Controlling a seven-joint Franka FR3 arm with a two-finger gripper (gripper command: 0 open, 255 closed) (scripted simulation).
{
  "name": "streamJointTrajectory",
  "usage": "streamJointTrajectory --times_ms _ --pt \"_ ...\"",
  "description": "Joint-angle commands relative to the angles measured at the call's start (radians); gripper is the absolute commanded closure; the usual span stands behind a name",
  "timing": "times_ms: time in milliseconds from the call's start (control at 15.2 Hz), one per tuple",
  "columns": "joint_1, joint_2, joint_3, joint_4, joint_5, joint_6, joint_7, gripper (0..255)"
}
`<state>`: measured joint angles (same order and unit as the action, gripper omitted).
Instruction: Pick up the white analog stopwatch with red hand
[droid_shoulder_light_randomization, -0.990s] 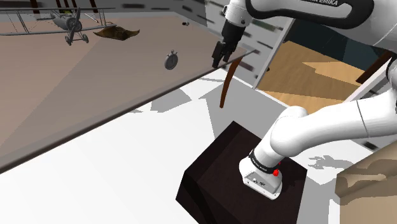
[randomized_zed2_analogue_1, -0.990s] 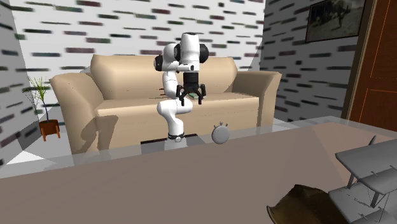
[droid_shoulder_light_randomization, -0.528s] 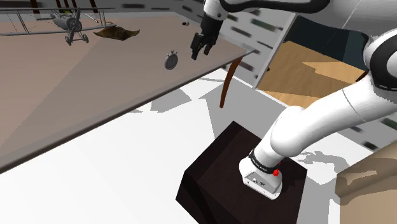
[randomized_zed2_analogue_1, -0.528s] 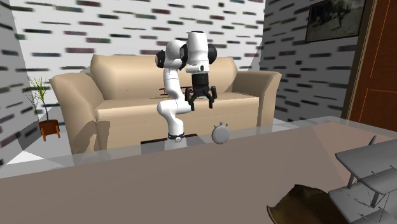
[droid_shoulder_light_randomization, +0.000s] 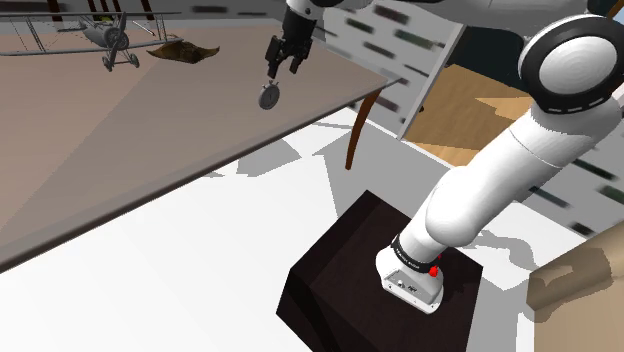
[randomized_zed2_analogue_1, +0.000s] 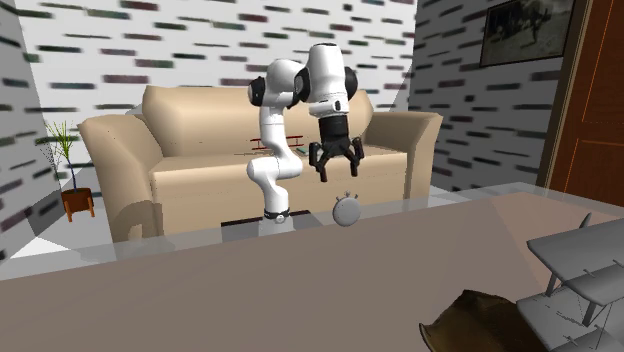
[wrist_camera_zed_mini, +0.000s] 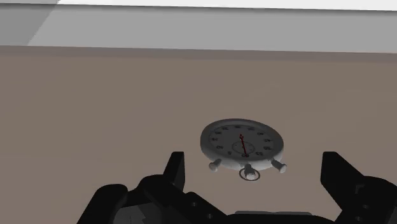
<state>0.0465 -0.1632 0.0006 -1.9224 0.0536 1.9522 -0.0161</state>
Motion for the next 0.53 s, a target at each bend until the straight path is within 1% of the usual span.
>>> streamJointTrajectory --times_ms 0,66,462 --pt "0.003 0.072 0.002 0.071 0.009 0.019 0.003 0" --pt "0.004 0.091 0.002 0.092 0.011 0.022 0.003 0" --pt "0.004 0.093 0.003 0.013 0.013 0.102 -0.002 0"
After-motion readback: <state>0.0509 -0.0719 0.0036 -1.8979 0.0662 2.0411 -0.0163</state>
